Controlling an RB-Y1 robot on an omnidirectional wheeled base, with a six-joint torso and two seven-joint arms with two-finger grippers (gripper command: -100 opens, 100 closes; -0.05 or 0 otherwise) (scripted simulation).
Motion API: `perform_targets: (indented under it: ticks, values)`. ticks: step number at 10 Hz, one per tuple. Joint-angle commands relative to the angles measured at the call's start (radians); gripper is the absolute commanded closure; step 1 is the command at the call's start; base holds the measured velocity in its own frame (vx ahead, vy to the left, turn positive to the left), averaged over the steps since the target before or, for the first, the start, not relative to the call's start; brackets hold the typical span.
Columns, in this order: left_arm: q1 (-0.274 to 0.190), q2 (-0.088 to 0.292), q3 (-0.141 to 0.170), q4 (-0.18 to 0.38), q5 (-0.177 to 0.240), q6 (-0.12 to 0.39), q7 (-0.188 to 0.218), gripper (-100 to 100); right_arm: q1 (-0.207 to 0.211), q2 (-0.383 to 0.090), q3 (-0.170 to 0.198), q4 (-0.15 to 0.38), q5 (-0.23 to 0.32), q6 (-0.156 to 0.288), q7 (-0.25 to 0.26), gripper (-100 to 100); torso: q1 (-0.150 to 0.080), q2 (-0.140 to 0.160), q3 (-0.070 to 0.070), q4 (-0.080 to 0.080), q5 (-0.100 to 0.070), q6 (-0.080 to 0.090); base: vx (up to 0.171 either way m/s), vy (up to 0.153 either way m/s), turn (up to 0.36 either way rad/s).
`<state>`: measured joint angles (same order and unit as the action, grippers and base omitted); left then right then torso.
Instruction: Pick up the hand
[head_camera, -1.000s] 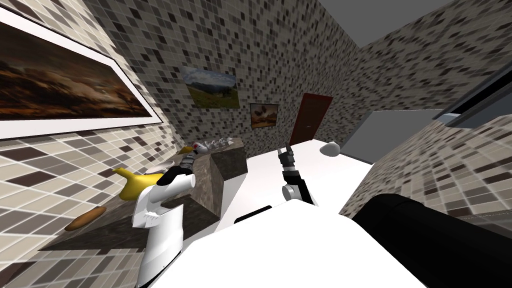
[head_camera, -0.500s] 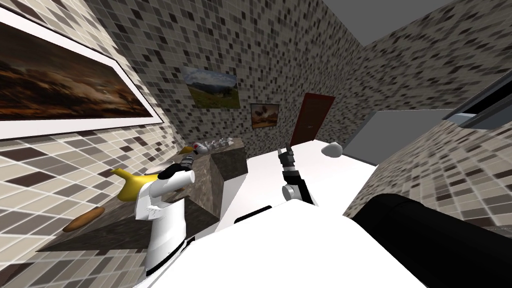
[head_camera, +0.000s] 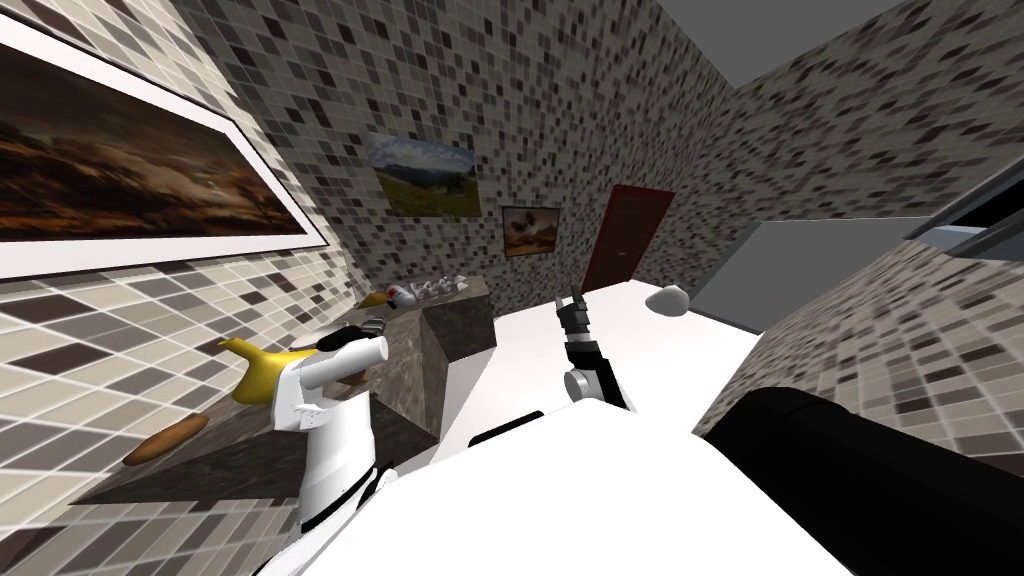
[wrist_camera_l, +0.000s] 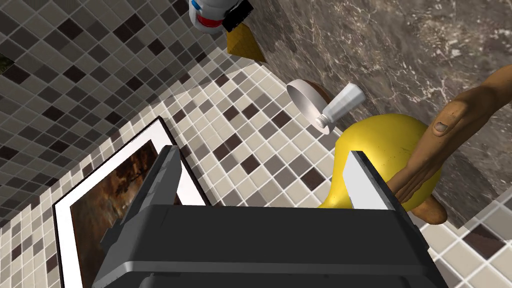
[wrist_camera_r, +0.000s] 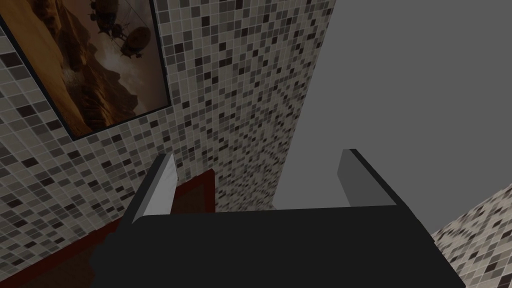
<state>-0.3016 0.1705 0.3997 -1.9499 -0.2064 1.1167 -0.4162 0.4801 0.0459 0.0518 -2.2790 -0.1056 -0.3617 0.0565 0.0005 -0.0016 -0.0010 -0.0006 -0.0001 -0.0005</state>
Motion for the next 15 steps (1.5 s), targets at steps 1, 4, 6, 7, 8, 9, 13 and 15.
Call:
perform_targets:
  ticks: [1, 4, 6, 7, 8, 9, 13, 15]
  values:
    - [-0.016, 0.005, 0.014, 0.02, -0.002, 0.05, -0.011, -100, 0.0, 0.0, 0.0, 0.0, 0.0, 0.0, 0.0, 0, 0.0, 0.0, 0.0, 0.0, 0.0, 0.0, 0.032, -0.009, 0.024]
    - [-0.046, 0.007, 0.036, 0.05, -0.016, 0.124, -0.03, -100, 0.0, 0.0, 0.0, 0.0, 0.0, 0.0, 0.0, 0, 0.001, 0.0, 0.0, 0.0, 0.0, 0.0, 0.029, 0.0, 0.022]
    - [-0.075, 0.009, 0.057, 0.08, -0.031, 0.188, -0.047, -100, 0.0, 0.0, 0.0, 0.0, 0.0, 0.0, 0.0, 0, 0.001, -0.001, -0.001, 0.0, 0.0, 0.0, 0.044, 0.005, 0.035]
    - [-0.075, 0.009, 0.057, 0.08, -0.031, 0.198, -0.047, -100, 0.0, 0.0, 0.0, 0.0, 0.0, 0.0, 0.0, 0, 0.001, -0.001, -0.001, 0.0, 0.0, 0.0, 0.019, 0.001, -0.009]
    - [-0.103, 0.012, 0.078, 0.11, -0.046, 0.233, -0.063, -100, 0.0, 0.0, 0.0, 0.0, 0.0, 0.0, 0.0, 0, 0.001, 0.0, 0.0, 0.0, 0.0, 0.0, 0.034, 0.001, 0.046]
    - [-0.103, 0.012, 0.078, 0.11, -0.046, 0.257, -0.063, -100, 0.0, 0.0, 0.0, 0.0, 0.0, 0.0, 0.0, 0, 0.001, -0.001, 0.0, 0.0, 0.0, 0.0, 0.035, 0.008, 0.027]
    - [-0.154, 0.018, 0.117, 0.17, -0.075, 0.366, -0.093, -100, 0.0, 0.0, 0.0, 0.0, 0.0, 0.0, 0.0, 0, 0.001, 0.0, 0.0, 0.0, 0.0, 0.0, 0.033, 0.016, 0.026]
    - [-0.177, 0.022, 0.134, 0.199, -0.089, 0.419, -0.106, -100, 0.0, 0.0, 0.0, 0.0, 0.0, 0.0, 0.0, 0, 0.002, 0.0, 0.0, 0.0, 0.001, 0.0, 0.045, 0.02, 0.032]
